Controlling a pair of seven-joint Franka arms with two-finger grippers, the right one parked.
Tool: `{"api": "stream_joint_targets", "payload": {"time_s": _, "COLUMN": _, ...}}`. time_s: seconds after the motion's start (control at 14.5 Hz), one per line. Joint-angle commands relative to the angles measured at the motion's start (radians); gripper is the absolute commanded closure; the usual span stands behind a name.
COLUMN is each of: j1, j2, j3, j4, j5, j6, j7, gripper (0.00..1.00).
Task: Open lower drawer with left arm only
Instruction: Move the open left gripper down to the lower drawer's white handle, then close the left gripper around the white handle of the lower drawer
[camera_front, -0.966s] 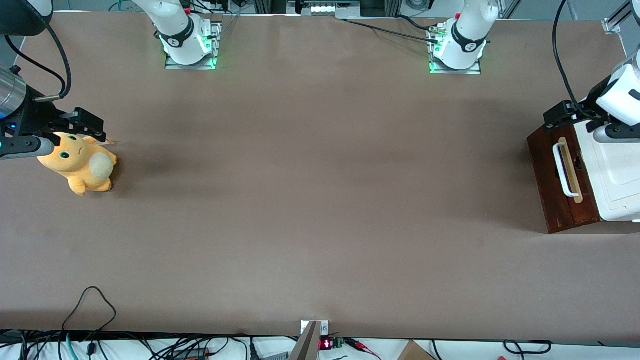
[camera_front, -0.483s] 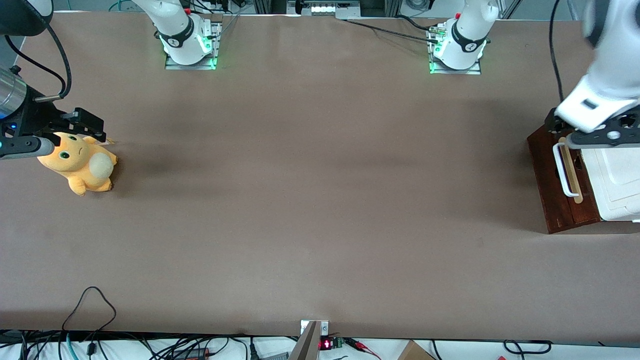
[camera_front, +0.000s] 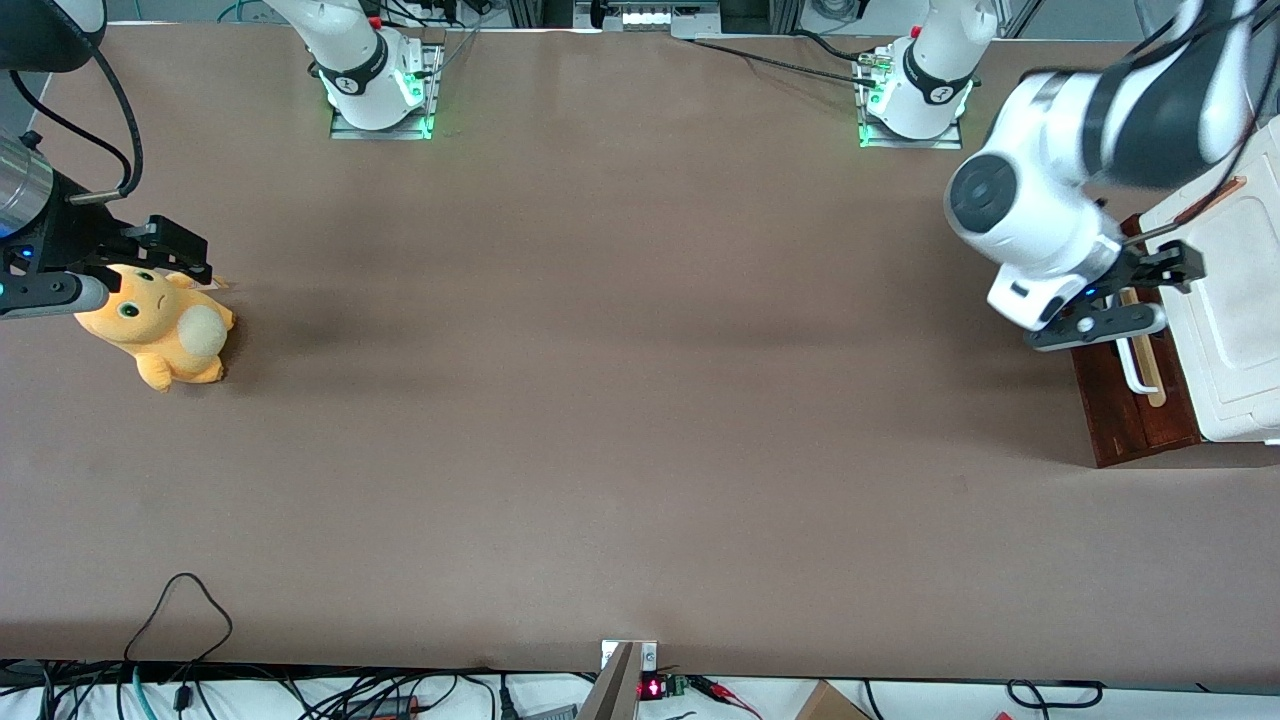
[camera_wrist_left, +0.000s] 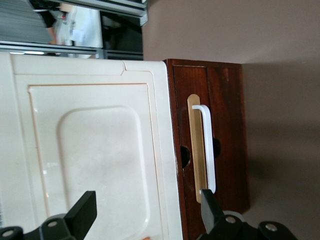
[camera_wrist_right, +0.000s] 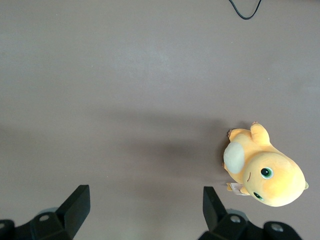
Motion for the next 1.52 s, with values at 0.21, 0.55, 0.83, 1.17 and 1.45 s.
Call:
{"api": "stream_joint_targets", "payload": {"time_s": 0.21, "j1": -0.004, "j2": 0.250, "j3": -0.011, "j4": -0.066, "j5": 0.229, "j6": -0.147, "j7": -0.355, "gripper": 0.08}}
{"api": "stream_joint_targets", "payload": {"time_s": 0.55, "j1": 0.010, "j2": 0.399, "j3": -0.004, "j4": -0.047, "j5": 0.369, "j6": -0.219, "j7": -0.429, "gripper": 0.08}}
{"api": "stream_joint_targets", "payload": {"time_s": 0.83, "j1": 0.024, "j2": 0.491, "j3": 0.024, "j4": -0.033, "j5": 0.471, "j6": -0.279, "j7": -0.490, "gripper": 0.10}}
{"api": "stream_joint_targets", "payload": {"time_s": 1.17, "j1": 0.041, "j2": 0.536, "j3": 0.028, "j4": -0.024, "j5": 0.495, "j6": -0.296, "j7": -0.510, "gripper": 0.18}}
{"api": "stream_joint_targets", "payload": {"time_s": 1.45, "j1": 0.048, "j2": 0.537, "j3": 0.041, "j4": -0.014, "j5": 0.501, "j6": -0.295, "j7": -0.509, "gripper": 0.40}}
